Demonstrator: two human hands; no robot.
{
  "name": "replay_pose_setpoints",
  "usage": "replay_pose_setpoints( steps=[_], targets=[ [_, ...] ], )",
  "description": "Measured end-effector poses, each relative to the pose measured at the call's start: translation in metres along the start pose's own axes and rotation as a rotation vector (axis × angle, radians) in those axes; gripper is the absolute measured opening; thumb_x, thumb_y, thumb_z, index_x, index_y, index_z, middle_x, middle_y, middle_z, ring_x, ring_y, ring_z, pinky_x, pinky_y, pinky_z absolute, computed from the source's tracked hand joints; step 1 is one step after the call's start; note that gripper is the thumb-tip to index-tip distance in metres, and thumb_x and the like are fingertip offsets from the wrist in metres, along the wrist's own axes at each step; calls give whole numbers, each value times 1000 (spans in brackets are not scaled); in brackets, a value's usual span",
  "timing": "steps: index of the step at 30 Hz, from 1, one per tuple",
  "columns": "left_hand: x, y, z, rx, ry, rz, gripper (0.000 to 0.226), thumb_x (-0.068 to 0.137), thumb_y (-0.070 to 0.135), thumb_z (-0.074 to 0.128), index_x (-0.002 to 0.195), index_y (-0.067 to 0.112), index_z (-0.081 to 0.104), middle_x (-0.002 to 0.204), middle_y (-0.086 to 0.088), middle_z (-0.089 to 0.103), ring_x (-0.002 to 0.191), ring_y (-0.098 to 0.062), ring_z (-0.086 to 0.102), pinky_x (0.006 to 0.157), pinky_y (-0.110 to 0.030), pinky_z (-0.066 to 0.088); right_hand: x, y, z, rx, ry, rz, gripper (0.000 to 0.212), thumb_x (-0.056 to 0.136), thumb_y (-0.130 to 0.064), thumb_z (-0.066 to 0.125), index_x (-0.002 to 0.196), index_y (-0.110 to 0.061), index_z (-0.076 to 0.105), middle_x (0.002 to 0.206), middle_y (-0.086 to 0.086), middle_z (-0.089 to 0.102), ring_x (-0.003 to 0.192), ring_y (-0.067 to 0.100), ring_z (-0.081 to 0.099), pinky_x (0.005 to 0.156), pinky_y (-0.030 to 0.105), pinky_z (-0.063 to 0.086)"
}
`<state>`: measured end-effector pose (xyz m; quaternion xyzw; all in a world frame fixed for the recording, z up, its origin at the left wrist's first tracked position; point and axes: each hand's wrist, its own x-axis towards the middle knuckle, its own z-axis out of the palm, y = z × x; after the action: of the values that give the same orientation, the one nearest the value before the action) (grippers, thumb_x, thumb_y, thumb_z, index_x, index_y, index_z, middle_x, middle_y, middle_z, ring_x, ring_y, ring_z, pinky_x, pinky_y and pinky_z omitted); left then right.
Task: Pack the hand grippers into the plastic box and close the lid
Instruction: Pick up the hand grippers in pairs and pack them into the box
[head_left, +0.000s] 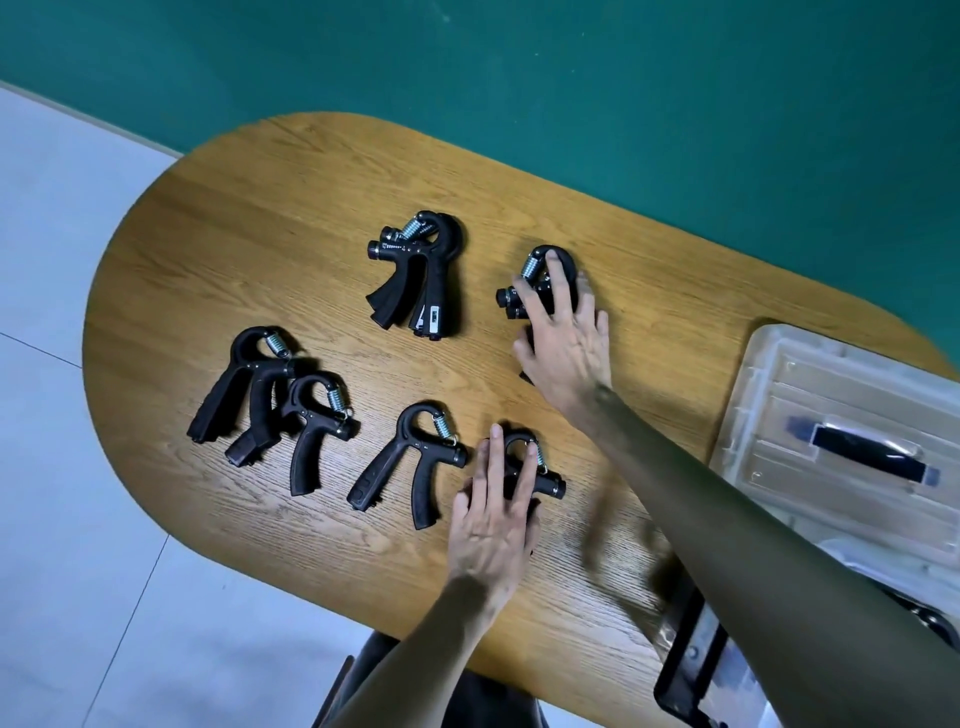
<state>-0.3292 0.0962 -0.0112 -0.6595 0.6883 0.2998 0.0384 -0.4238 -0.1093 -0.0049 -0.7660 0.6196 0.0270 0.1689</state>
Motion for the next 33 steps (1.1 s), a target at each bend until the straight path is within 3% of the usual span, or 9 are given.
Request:
replay_pose_setpoints(
  steps=[4,7,10,15,20,24,29,31,33],
  targets=[
    [2,2,-4,14,0,41,97,98,23,58,159,27,-17,165,-16,-27,148,-38,28,94,-48,52,-5,1,-5,36,19,29,74,91,-19,56,156,-34,24,169,4,-3,138,40,32,103,59,40],
    [4,3,-9,48,7,38,119,82,12,76,160,24,-12,166,-18,-20,114,-30,57,87,-46,55,-16,6,-11,51,68,66,78,91,-21,58,157,-35,19,169,4,0,128,37,38,99,56,42],
    [5,3,-11,53,-3,58,121,82,8,75,160,24,-16,165,-17,-24,113,-31,55,93,-48,52,-30,15,-16,52,61,95,81,90,-22,60,158,-36,18,169,3,-1,128,36,38,101,55,40],
    [-1,10,-19,11,-50,47,117,92,3,63,151,30,-34,159,-8,-41,137,-36,35,113,-55,35,-64,21,-27,57,18,136,79,91,-25,59,158,-36,18,169,0,-7,125,35,35,102,54,38],
    [-16,13,-35,78,-53,54,112,96,9,60,150,28,-36,156,-10,-45,128,-29,38,110,-49,35,-97,16,-46,28,49,145,76,92,-23,56,158,-35,21,169,2,-10,115,33,35,94,50,42],
    [-23,16,-59,130,31,59,92,100,24,53,159,20,-18,161,-17,-34,119,-30,45,99,-46,42,-122,2,-61,-6,109,151,77,92,-24,61,157,-35,22,169,3,-7,104,31,41,85,48,47],
    [-37,20,-95,100,70,62,93,104,19,47,153,26,-31,157,-9,-44,122,-27,37,107,-47,40,-155,-16,-83,28,184,192,74,91,-24,61,155,-35,27,169,2,-4,100,29,42,84,46,48],
    [-44,23,-108,132,153,60,98,101,19,55,156,24,-27,161,-12,-36,119,-29,39,101,-47,42,-170,-24,-92,63,226,244,74,91,-26,63,155,-36,28,169,1,-3,100,28,41,83,46,50],
    [-55,32,-119,139,150,56,89,104,25,49,157,22,-23,161,-15,-36,114,-28,39,98,-44,40,-187,-30,-100,100,256,287,74,90,-27,65,154,-36,30,169,-1,-2,100,28,42,82,46,51]
  ],
)
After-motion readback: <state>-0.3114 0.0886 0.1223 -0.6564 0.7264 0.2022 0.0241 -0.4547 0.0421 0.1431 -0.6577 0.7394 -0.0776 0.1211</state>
